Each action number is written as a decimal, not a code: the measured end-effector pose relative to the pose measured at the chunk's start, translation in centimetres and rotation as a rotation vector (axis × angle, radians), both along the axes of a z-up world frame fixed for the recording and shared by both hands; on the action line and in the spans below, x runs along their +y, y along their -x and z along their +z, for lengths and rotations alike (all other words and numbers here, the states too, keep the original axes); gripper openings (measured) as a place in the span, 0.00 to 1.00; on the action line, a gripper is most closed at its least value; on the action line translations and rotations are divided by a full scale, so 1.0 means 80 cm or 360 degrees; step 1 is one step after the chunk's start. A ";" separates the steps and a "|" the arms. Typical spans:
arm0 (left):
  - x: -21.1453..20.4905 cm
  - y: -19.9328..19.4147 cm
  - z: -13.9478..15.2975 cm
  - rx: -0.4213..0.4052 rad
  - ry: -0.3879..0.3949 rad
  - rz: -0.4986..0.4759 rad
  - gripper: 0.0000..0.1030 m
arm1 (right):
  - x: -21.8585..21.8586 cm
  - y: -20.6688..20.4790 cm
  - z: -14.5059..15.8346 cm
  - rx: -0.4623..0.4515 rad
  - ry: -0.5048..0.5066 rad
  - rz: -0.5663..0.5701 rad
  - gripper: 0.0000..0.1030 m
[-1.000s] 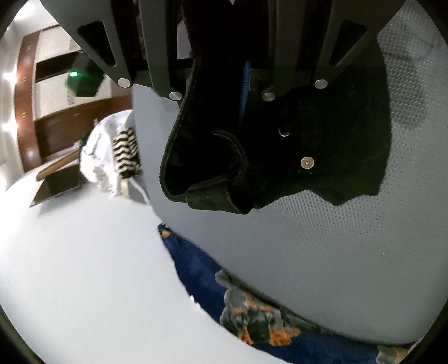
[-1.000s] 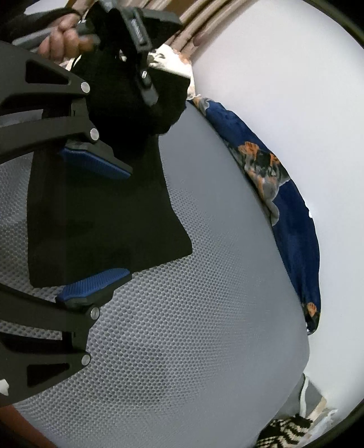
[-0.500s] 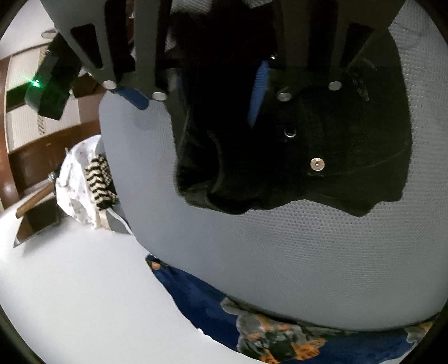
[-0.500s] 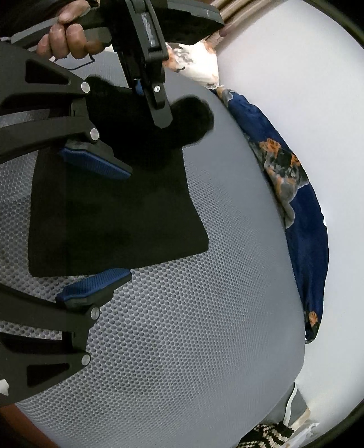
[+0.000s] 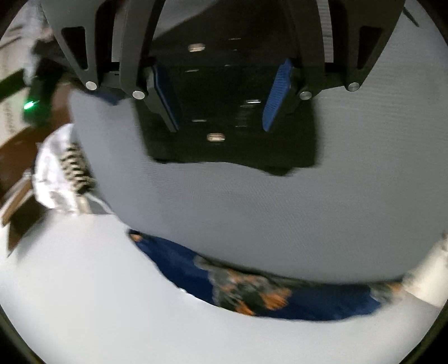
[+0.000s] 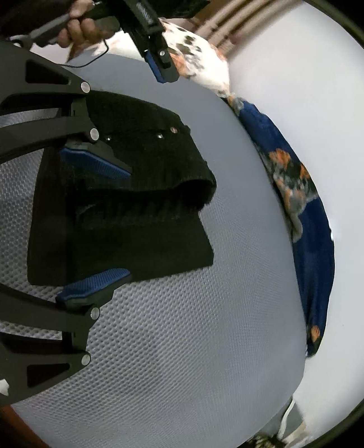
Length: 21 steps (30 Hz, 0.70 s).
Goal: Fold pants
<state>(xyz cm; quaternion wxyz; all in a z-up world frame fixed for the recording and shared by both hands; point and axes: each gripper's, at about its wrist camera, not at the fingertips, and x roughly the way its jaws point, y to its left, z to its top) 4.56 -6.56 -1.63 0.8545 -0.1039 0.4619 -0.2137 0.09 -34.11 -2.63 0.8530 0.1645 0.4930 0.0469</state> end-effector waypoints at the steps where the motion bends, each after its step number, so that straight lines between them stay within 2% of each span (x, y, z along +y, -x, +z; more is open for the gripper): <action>1: 0.011 0.003 -0.002 -0.0021 -0.0042 0.0028 0.59 | 0.003 -0.003 0.000 0.0005 0.0008 0.0039 0.62; 4: 0.038 0.008 -0.016 -0.0016 -0.0116 0.0112 0.59 | 0.008 -0.014 0.000 0.0029 0.0015 0.0118 0.62; 9: 0.075 0.014 -0.043 0.0045 -0.0133 0.0226 0.59 | -0.008 -0.040 -0.018 0.0133 -0.0263 0.0192 0.62; 11: 0.087 0.017 -0.052 0.0070 -0.0130 0.0261 0.59 | -0.019 -0.049 -0.028 0.0185 -0.0315 0.0179 0.63; 14: 0.096 0.022 -0.061 0.0108 -0.0114 0.0277 0.59 | -0.033 -0.059 -0.040 0.0237 -0.0421 0.0212 0.63; 21: 0.098 0.024 -0.082 0.0193 -0.0081 0.0270 0.59 | -0.037 -0.077 -0.050 0.0249 -0.0624 0.0288 0.64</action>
